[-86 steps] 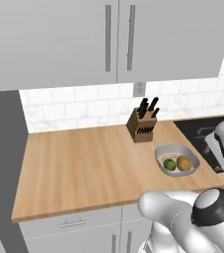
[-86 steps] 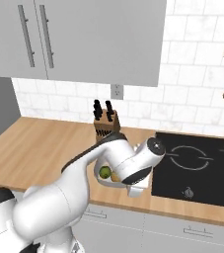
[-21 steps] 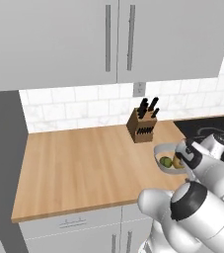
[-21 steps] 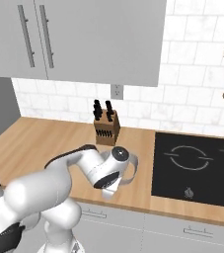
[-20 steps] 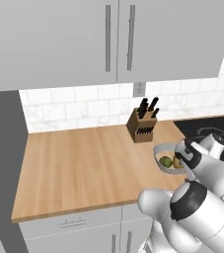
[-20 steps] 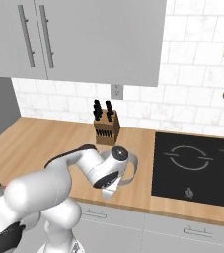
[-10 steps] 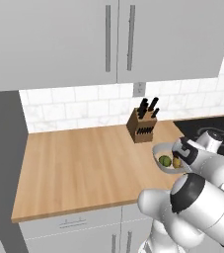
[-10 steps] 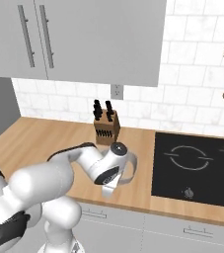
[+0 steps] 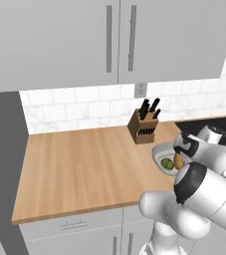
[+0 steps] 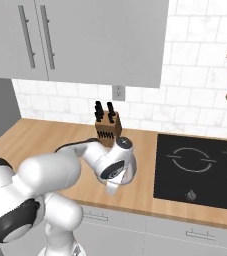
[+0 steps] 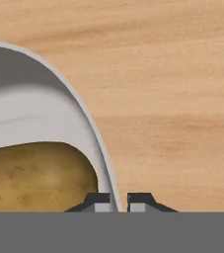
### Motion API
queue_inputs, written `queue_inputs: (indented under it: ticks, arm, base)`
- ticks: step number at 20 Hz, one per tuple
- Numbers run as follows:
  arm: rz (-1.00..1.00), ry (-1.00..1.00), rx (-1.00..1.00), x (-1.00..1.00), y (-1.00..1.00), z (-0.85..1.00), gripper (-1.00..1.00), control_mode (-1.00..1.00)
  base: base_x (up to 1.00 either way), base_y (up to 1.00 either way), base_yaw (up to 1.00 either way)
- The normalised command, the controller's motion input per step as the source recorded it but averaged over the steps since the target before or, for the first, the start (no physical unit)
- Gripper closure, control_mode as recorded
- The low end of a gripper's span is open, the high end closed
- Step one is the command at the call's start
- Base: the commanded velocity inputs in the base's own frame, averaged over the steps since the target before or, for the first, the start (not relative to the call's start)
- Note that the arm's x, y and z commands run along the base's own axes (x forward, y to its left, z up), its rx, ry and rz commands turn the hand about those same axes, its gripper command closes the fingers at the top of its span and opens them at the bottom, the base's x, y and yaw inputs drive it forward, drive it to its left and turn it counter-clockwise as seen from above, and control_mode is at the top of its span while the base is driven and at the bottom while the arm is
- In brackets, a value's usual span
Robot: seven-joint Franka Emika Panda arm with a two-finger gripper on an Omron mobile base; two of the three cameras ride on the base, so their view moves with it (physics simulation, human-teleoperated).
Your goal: Take the meat container that has the chicken drumstick and place it on the second highest rack of the freezer. Then take the vegetable container that has the lime and potato and place it on the highest rack of the freezer.
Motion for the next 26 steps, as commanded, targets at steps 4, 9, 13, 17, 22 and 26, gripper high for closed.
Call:
queue_inputs:
  ticks: [4, 9, 13, 17, 22, 26]
  arm:
    - [0.0, 0.0, 0.0, 0.0, 0.02, -0.04, 1.0, -1.0]
    - [0.0, -0.01, 0.0, 0.0, 0.0, 0.03, 1.0, -1.0]
    - [0.0, -0.01, 0.0, -0.02, 0.0, 0.4, 1.0, -1.0]
    - [0.0, -0.01, 0.0, -0.01, 0.0, 0.66, 1.0, -1.0]
    - [-0.06, 0.0, 0.02, -0.04, 0.04, 0.56, 1.0, -1.0]
    - [-0.08, -0.01, 0.04, -0.1, 0.1, 0.49, 1.0, -1.0]
  base:
    - [0.0, 0.0, 0.0]
    - [0.0, 0.0, 0.0]
    - [0.0, 0.0, 0.0]
    - [0.0, 0.0, 0.0]
    - [0.0, 0.0, 0.0]
    - [0.0, 0.0, 0.0]
